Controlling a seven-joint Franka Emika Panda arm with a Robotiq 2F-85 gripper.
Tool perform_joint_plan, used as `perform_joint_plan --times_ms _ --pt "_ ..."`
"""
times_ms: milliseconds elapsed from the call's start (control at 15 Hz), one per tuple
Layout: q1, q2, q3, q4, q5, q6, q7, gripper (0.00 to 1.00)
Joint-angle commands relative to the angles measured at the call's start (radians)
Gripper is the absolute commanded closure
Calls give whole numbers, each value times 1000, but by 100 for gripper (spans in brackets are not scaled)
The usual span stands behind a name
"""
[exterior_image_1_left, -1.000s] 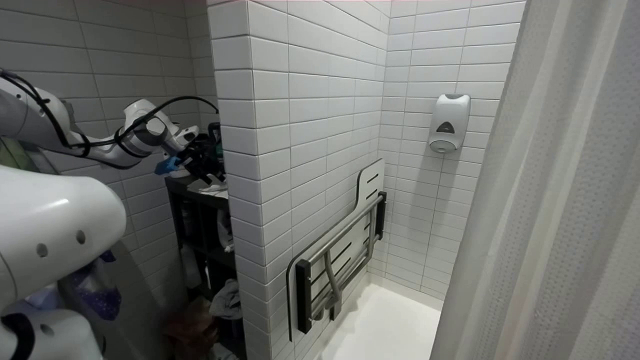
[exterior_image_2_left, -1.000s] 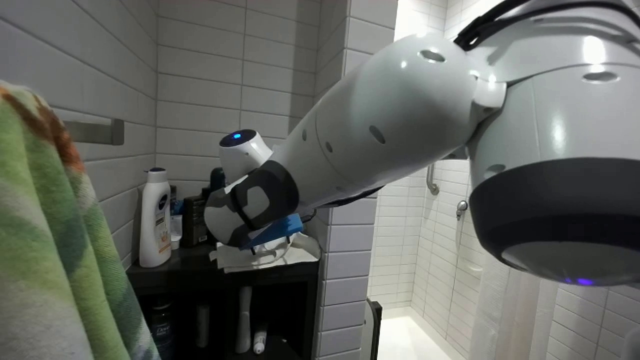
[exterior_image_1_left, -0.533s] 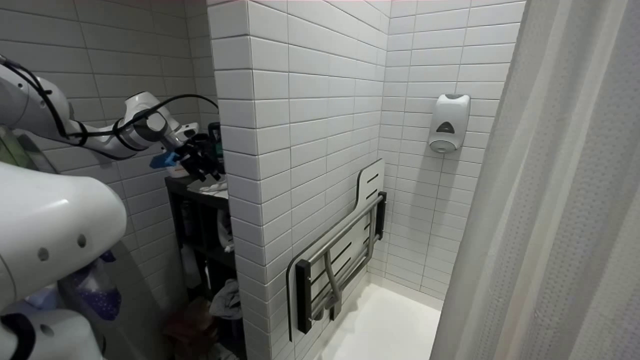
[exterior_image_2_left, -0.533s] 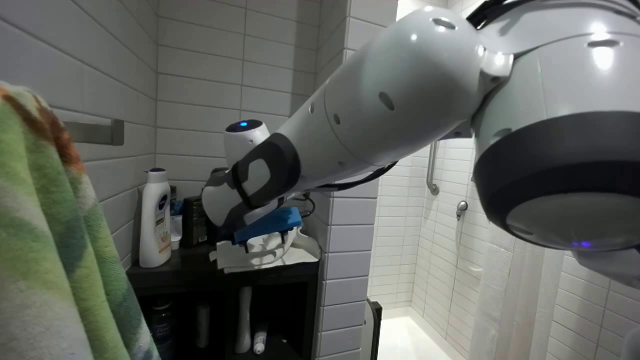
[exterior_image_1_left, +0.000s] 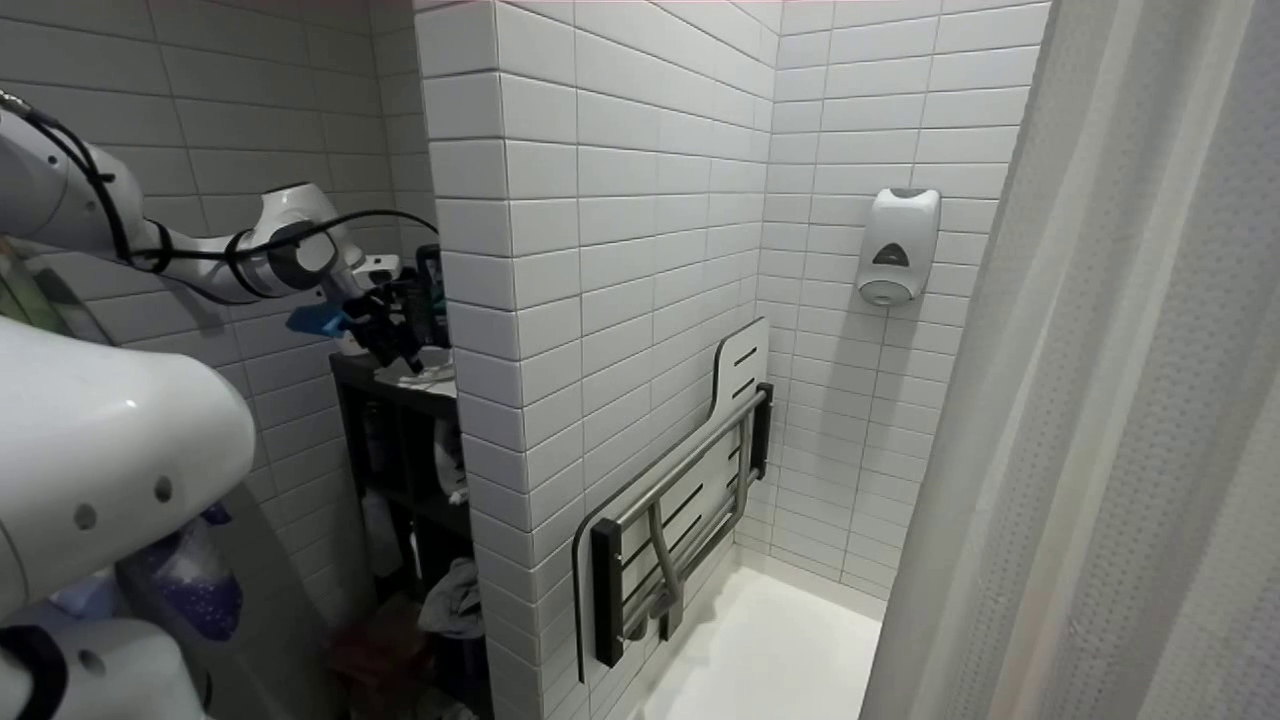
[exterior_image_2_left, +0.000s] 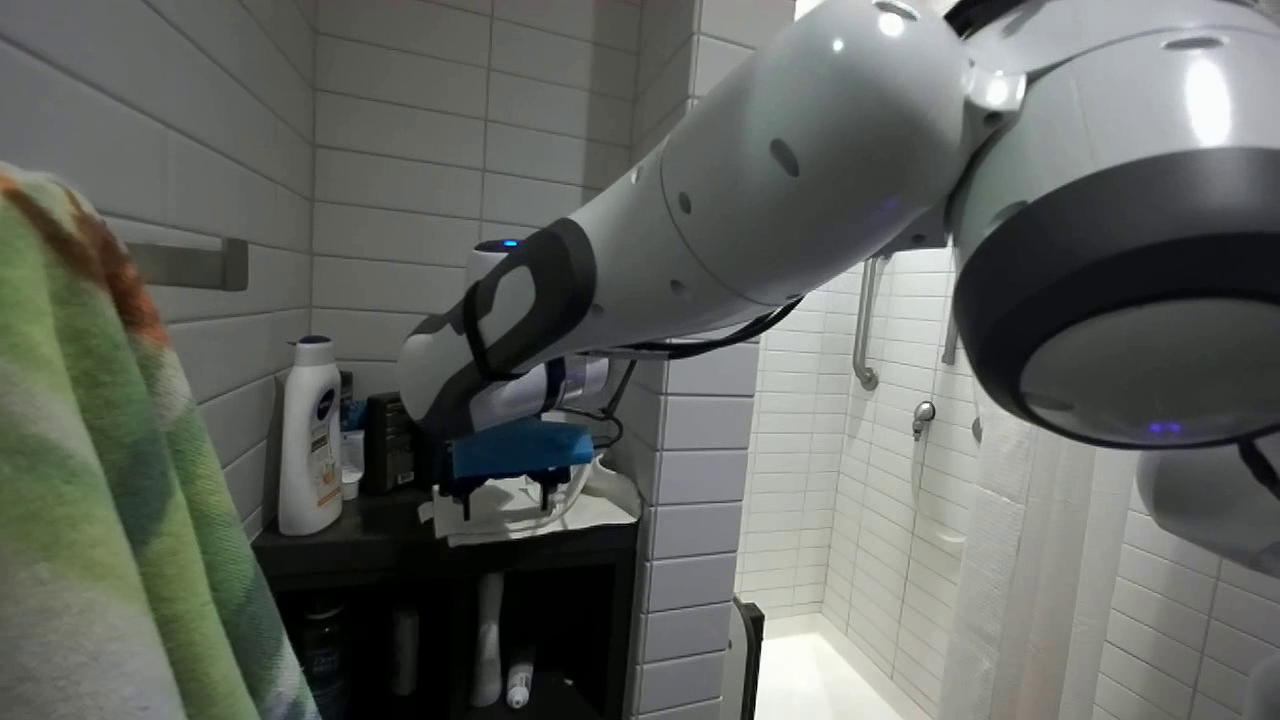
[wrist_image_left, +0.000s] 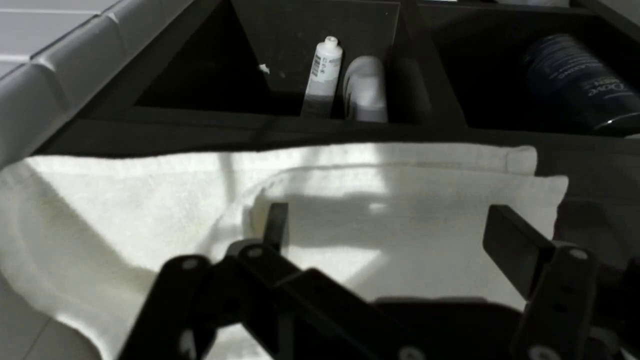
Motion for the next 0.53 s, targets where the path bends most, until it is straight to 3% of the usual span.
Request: perform_joint_plan --times_ms 0,267,467 --pt "-39 14 46 9 89 0 -34 0" --pt "-64 -8 58 33 173 -11 -36 0" --pt "-53 -15 29 45 208 3 -26 0"
